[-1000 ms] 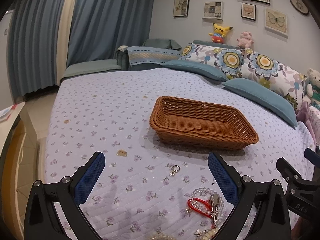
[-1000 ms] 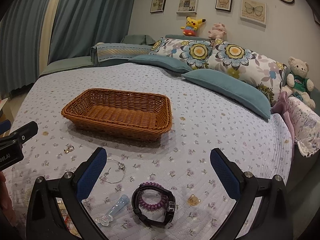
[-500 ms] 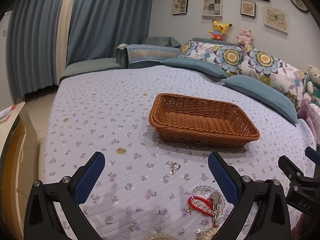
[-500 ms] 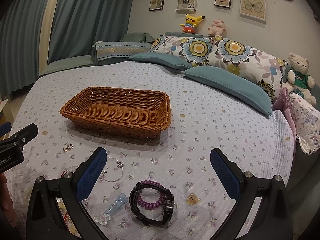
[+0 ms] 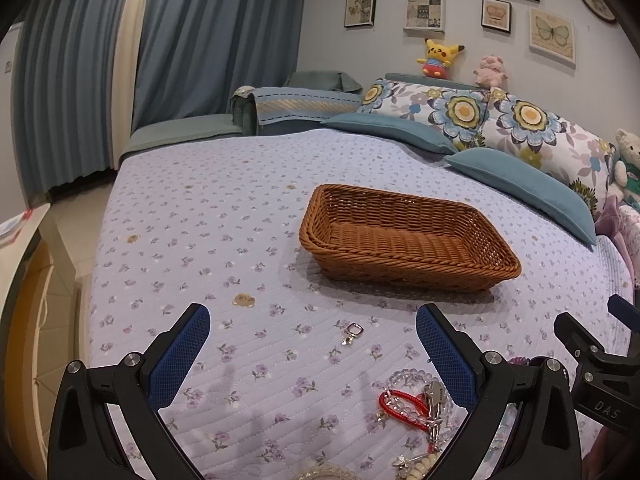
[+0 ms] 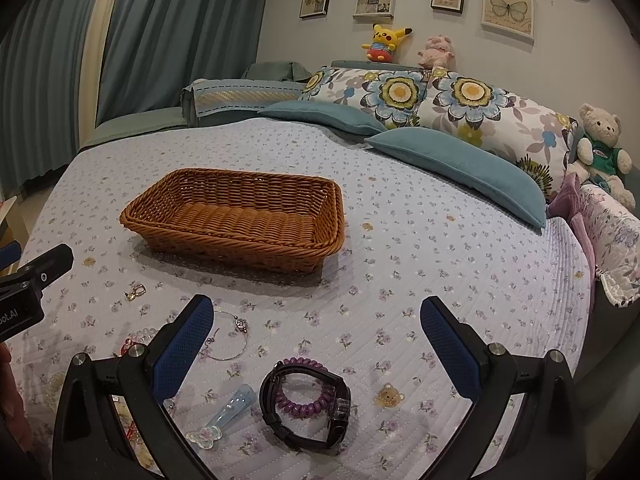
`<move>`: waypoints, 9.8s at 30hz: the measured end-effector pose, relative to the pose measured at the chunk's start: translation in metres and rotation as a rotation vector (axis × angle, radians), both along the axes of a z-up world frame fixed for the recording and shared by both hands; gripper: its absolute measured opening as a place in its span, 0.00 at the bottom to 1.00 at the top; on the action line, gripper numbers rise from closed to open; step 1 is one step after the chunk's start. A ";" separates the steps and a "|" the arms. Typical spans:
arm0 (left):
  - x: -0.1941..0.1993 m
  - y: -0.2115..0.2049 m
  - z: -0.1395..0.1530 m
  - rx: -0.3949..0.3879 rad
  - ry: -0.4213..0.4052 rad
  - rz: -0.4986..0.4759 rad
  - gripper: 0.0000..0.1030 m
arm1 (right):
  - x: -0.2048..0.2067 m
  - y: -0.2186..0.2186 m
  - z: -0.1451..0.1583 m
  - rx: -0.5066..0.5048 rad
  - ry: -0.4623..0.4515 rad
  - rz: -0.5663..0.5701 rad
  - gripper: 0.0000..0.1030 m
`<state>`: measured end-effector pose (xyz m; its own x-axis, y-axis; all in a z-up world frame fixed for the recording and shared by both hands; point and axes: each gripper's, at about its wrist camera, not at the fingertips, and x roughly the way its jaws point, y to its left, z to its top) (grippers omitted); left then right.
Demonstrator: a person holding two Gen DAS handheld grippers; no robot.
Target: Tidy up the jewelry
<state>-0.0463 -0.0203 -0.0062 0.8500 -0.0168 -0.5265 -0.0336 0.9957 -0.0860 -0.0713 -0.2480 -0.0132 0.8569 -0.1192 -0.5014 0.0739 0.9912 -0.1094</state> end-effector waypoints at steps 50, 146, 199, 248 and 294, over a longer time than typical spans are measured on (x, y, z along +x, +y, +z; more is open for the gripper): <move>0.055 0.033 -0.033 -0.097 0.306 -0.194 0.77 | 0.009 -0.055 -0.021 0.160 0.215 0.039 0.86; 0.184 -0.041 0.012 -0.237 0.265 -0.318 0.40 | 0.175 -0.014 0.020 0.236 0.220 0.189 0.31; 0.096 -0.035 -0.073 -0.041 0.392 -0.242 0.40 | 0.053 -0.034 -0.076 0.165 0.436 0.185 0.32; 0.138 -0.039 0.019 -0.205 0.151 -0.365 0.10 | 0.160 0.009 0.034 0.200 0.173 0.298 0.12; 0.112 -0.044 0.032 -0.234 0.138 -0.418 0.42 | 0.148 -0.014 0.022 0.380 0.288 0.321 0.24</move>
<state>0.0656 -0.0641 0.0262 0.6681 -0.4726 -0.5747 0.3380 0.8809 -0.3315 0.0764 -0.2623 0.0087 0.6430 0.3585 -0.6768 -0.2172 0.9328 0.2877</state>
